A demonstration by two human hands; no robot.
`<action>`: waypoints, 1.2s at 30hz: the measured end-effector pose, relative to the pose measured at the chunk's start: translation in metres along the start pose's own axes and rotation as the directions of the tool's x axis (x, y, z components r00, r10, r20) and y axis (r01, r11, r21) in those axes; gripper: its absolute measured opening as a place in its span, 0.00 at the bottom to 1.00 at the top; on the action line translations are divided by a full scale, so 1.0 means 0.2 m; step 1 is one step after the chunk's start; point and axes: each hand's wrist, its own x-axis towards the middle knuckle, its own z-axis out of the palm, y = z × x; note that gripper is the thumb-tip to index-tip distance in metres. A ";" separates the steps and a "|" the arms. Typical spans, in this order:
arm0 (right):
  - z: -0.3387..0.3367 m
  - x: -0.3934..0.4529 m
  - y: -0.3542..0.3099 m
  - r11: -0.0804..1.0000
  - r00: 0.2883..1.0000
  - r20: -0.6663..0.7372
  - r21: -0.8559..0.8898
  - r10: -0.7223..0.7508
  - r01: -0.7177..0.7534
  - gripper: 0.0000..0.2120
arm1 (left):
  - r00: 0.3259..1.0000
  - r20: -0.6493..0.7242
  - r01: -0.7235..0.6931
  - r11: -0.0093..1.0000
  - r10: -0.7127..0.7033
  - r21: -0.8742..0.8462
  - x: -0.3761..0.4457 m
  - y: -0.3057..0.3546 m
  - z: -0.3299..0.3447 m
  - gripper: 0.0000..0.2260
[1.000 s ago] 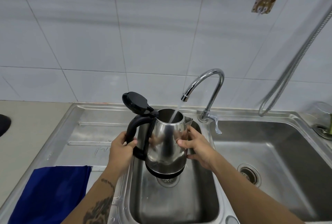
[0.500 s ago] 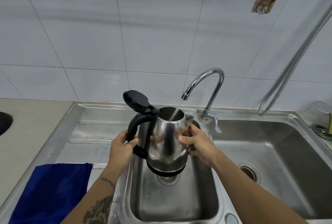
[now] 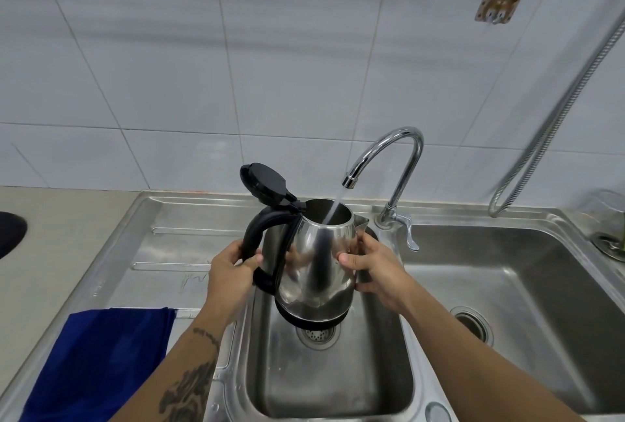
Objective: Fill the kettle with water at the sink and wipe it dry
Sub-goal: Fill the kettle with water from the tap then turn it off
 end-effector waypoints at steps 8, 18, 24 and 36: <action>0.00 0.00 -0.01 1.000 1.000 0.013 0.019 -0.025 0.024 0.18 | 1.000 -0.022 -0.011 0.998 0.010 -0.061 -0.02 0.02 0.00 0.18; -0.01 -0.02 -0.01 0.993 0.995 -0.019 0.064 -0.102 0.103 0.20 | 1.000 -0.022 -0.002 0.990 -0.002 -0.143 -0.03 0.04 0.00 0.16; -0.02 -0.03 -0.01 0.987 0.991 -0.013 0.089 -0.136 0.137 0.19 | 1.000 -0.007 -0.007 0.986 0.006 -0.164 -0.04 0.05 0.02 0.17; -0.01 -0.02 -0.02 0.982 0.989 -0.036 0.114 -0.145 0.148 0.17 | 0.999 -0.046 -0.012 0.994 0.007 -0.106 -0.02 0.03 0.03 0.20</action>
